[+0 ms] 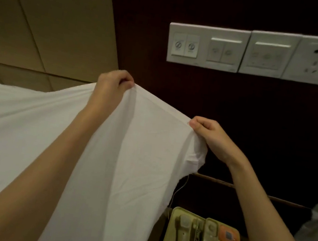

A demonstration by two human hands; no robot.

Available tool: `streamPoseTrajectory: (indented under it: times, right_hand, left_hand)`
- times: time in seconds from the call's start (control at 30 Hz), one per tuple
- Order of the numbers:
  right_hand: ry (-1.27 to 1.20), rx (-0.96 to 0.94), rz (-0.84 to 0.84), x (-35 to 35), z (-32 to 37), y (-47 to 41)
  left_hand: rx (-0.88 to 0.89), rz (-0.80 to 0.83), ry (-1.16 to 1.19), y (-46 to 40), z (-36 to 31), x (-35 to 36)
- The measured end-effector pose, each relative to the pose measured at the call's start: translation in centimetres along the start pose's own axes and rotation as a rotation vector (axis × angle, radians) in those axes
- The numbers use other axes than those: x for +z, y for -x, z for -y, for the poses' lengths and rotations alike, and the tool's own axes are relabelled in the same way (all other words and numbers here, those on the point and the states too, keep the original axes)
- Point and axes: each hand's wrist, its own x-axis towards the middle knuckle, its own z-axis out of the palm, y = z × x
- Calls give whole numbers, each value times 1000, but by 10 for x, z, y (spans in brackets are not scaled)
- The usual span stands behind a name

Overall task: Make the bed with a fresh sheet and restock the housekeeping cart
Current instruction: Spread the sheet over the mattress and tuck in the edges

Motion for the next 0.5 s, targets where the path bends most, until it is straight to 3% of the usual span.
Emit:
streamPoseTrajectory:
  times: [0.07, 0.2, 0.33, 0.5]
  right_hand:
    - [-61, 5, 12, -9, -1, 14]
    - [-84, 143, 104, 2, -37, 48]
    - [28, 232, 188, 1, -62, 78]
    - [145, 252, 162, -11, -58, 96]
  left_hand:
    - [21, 46, 47, 6, -7, 17]
    - [-90, 348, 10, 67, 22, 79]
    - [-139, 383, 48, 96, 30, 87]
    - [116, 541, -175, 94, -11, 90]
